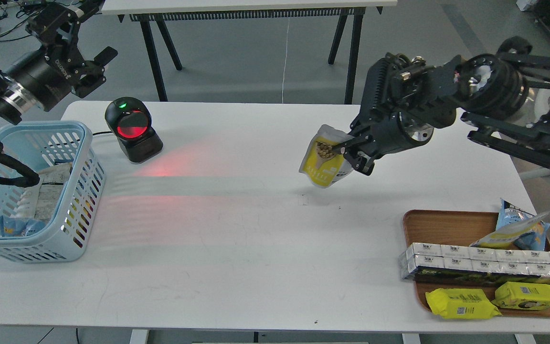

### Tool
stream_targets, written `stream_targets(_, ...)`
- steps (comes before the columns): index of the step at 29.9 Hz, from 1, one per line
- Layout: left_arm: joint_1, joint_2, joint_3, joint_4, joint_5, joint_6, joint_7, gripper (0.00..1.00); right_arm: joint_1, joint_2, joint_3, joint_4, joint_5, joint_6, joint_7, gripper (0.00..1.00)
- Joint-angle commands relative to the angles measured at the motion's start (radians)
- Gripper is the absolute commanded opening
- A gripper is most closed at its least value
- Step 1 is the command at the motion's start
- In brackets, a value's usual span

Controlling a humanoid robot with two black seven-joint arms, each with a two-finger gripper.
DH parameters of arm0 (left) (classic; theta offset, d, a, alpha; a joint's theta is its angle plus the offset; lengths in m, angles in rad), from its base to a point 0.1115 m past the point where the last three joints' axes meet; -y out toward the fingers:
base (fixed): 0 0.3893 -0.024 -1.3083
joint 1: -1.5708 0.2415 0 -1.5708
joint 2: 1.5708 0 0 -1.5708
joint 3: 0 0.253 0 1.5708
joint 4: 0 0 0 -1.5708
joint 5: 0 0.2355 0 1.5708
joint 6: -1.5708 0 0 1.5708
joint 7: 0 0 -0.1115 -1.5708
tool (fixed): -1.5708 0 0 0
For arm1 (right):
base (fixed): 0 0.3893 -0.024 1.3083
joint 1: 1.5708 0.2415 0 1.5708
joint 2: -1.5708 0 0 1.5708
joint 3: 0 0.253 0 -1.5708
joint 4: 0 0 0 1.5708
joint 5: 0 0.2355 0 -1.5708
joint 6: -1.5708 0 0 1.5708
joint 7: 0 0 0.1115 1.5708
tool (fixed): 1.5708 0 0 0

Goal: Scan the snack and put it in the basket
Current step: 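Carry the bag toward the table center and set it down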

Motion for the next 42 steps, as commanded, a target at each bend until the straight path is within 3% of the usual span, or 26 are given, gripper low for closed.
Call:
stream_targets(1,0.002,0.004,0.001,0.000,0.000,0.000,0.000,1.00,0.002,0.112,-0.004,-0.006,0.000,0.000,0.000,0.00)
stream_targets(10,0.004,0.000,0.001,0.000,0.001,0.000,0.000,1.00,-0.013,0.267,-0.016,-0.093,0.000,0.000,0.000,0.00)
stream_targets(22,0.010,0.003,0.001,0.000,0.001,0.000,0.000,1.00,-0.022,0.317,-0.062,-0.097,0.000,0.000,0.000,0.05)
stream_targets(24,0.010,0.003,0.001,0.000,0.001,0.000,0.000,1.00,-0.024,0.317,-0.066,-0.098,0.000,0.000,0.000,0.12)
stream_targets(25,0.011,0.003,0.001,0.000,0.001,0.000,0.000,1.00,-0.025,0.317,-0.066,-0.098,0.000,0.000,0.000,0.21)
stream_targets(29,0.012,0.001,0.001,0.000,0.001,0.000,0.000,1.00,-0.036,0.319,-0.050,-0.095,0.000,0.000,0.000,0.77)
stream_targets(31,0.012,0.000,0.000,0.000,0.000,0.000,0.000,1.00,-0.035,0.321,-0.046,-0.093,0.000,0.000,0.000,0.85)
stream_targets(32,0.012,0.000,0.000,0.000,0.000,0.000,0.000,1.00,-0.032,0.321,-0.046,-0.093,0.000,0.000,0.000,0.97)
stream_targets(36,0.007,-0.002,0.000,-0.002,0.000,0.000,0.000,1.00,-0.022,0.321,-0.017,-0.100,0.045,0.000,0.000,0.98)
stream_targets(42,-0.002,0.021,-0.005,-0.011,0.000,0.000,0.000,1.00,-0.032,0.296,0.207,-0.225,0.176,0.000,0.000,0.98)
